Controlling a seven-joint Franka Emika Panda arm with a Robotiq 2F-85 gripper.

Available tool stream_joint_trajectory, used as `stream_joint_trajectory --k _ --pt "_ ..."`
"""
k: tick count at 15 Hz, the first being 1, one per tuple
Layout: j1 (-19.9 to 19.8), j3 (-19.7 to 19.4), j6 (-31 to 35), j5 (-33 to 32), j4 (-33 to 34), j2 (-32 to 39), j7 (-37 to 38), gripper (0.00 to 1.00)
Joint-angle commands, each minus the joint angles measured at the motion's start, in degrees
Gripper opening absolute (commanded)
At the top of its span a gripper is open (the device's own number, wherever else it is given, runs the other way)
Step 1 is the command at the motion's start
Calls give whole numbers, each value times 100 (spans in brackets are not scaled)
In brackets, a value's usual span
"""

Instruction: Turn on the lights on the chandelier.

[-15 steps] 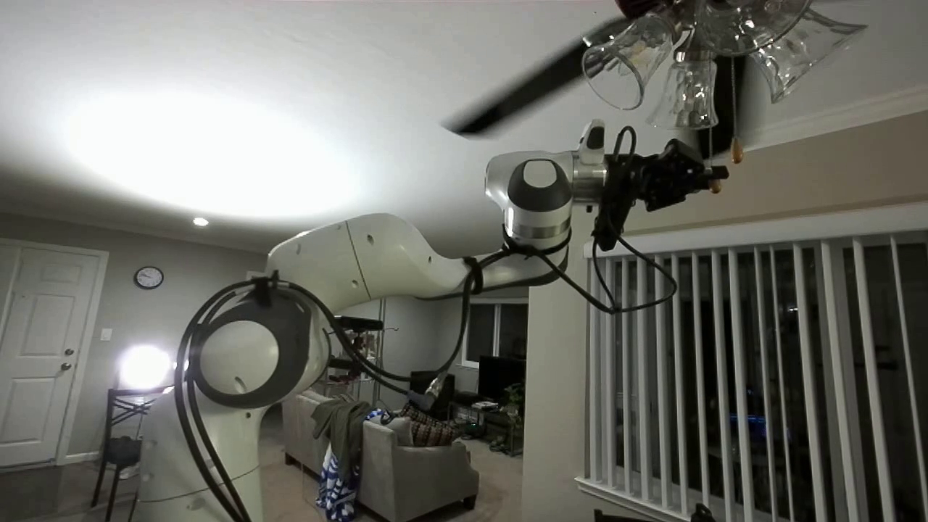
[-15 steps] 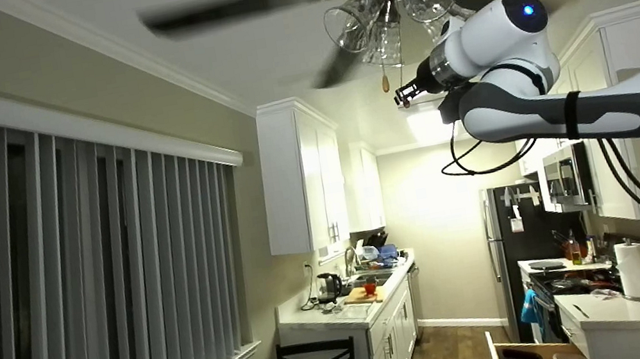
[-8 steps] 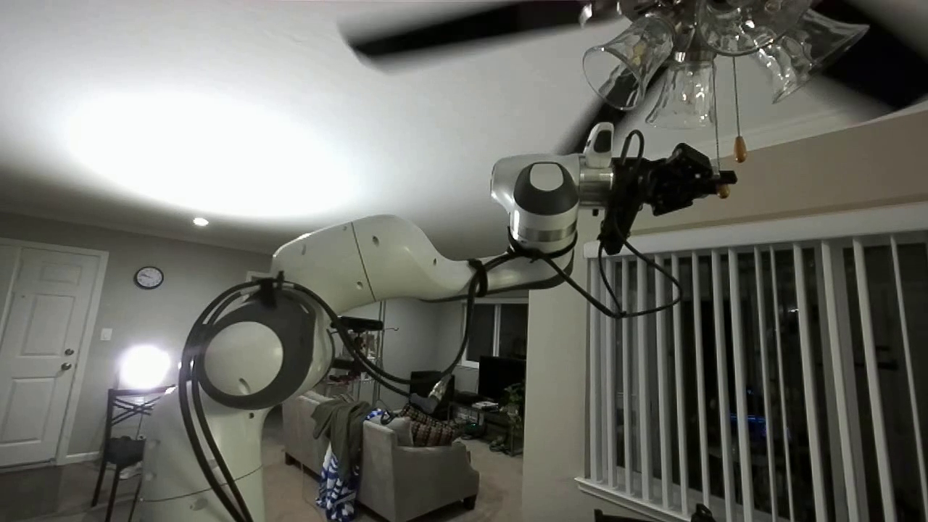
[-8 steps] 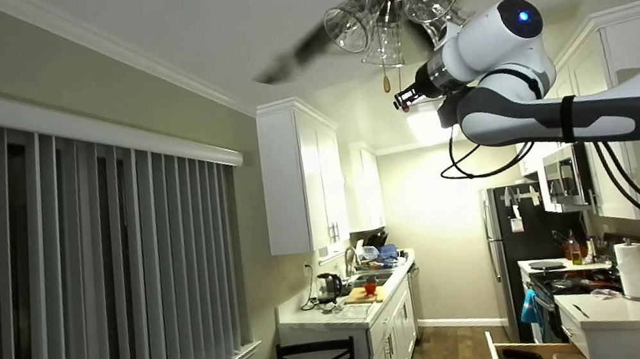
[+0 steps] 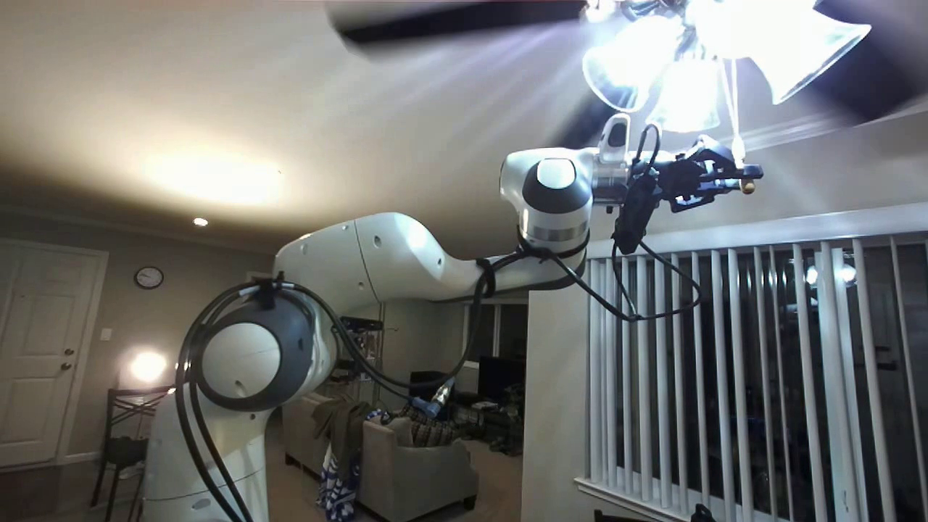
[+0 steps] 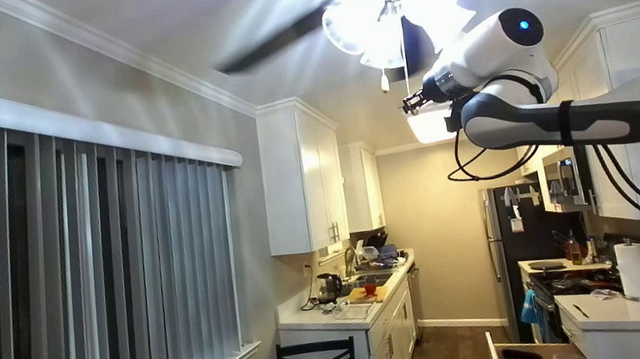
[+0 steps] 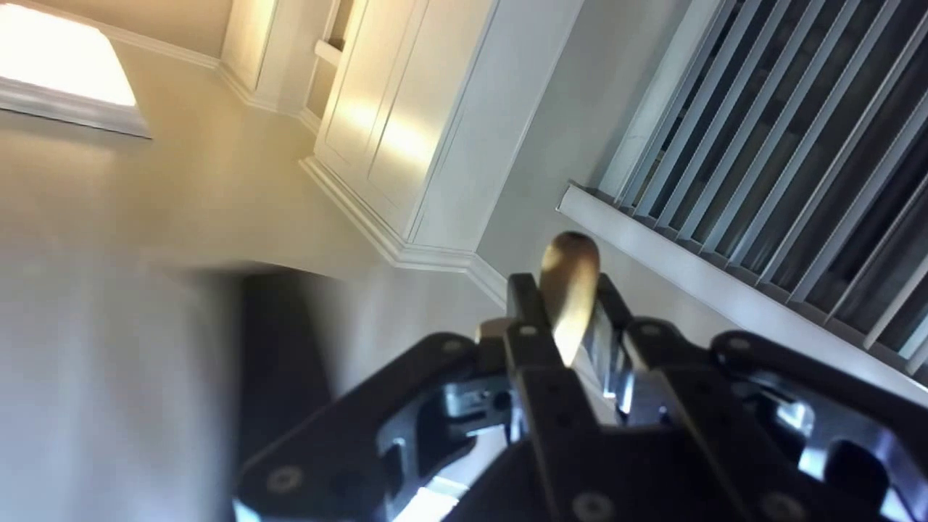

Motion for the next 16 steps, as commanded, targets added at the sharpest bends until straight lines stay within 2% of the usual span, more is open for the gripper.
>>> stream_joint_trajectory --k 1,7,8,10,16 --pt "-26 18 19 -37 -197 -98 199 7" --pt "-70 10 17 -107 -224 -407 382 8" --pt "-66 -1 23 -86 -257 -446 399 44" --pt "-27 -38 28 -17 -351 -527 336 49" --pt "338 -363 -87 129 -748 -767 87 88"
